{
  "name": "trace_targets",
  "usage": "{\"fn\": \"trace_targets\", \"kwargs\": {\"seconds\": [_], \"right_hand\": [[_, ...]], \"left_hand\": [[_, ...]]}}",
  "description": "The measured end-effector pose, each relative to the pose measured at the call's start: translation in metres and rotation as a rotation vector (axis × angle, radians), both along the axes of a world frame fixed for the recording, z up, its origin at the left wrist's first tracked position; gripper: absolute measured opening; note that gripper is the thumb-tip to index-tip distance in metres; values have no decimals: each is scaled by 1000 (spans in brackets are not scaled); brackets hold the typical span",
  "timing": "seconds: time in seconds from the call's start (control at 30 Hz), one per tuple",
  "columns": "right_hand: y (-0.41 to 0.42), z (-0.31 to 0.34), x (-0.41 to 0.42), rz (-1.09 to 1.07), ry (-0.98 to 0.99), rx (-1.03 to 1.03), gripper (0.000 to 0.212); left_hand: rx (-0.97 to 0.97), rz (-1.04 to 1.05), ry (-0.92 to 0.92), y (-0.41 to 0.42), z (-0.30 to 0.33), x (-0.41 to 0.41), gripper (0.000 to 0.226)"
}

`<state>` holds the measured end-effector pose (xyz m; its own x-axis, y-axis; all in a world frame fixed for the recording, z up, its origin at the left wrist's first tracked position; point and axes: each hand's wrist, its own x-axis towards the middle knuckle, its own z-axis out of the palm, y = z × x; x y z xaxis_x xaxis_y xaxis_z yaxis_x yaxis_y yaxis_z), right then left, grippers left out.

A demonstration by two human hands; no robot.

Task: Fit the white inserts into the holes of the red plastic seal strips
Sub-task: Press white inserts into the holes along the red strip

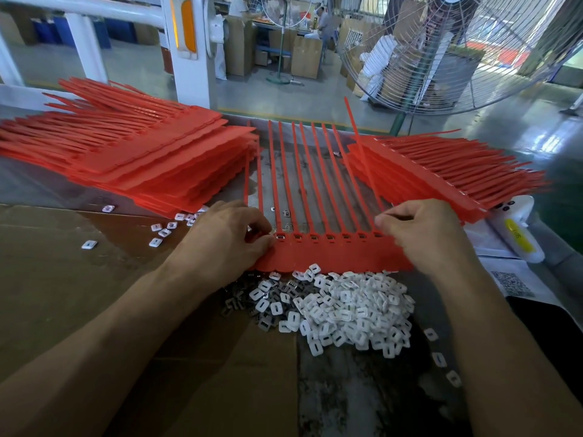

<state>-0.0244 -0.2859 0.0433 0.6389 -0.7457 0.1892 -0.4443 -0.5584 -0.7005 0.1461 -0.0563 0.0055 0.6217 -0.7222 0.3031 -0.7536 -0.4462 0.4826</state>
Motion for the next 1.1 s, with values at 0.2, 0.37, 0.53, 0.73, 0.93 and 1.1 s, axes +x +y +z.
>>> {"fn": "trace_targets", "kwargs": {"seconds": [0.2, 0.37, 0.53, 0.73, 0.93, 1.1], "right_hand": [[-22, -6, -6, -119, 106, -10, 16], [-26, -12, -5, -123, 186, -72, 23], [-26, -16, -4, -121, 212, -79, 25], [-26, -18, -3, -115, 237, -72, 28], [-23, -19, 0, -171, 235, -92, 12], [-22, -19, 0, -194, 218, -78, 9]], "left_hand": [[-7, 0, -4, 0, 0, -1, 23], [-3, -2, -3, 0, 0, 0, 22], [-4, 2, -13, 0, 0, -1, 22], [0, 0, -5, 0, -1, 0, 21], [9, -3, -3, 0, 0, 0, 21], [9, 5, 3, 0, 0, 0, 21]]}}
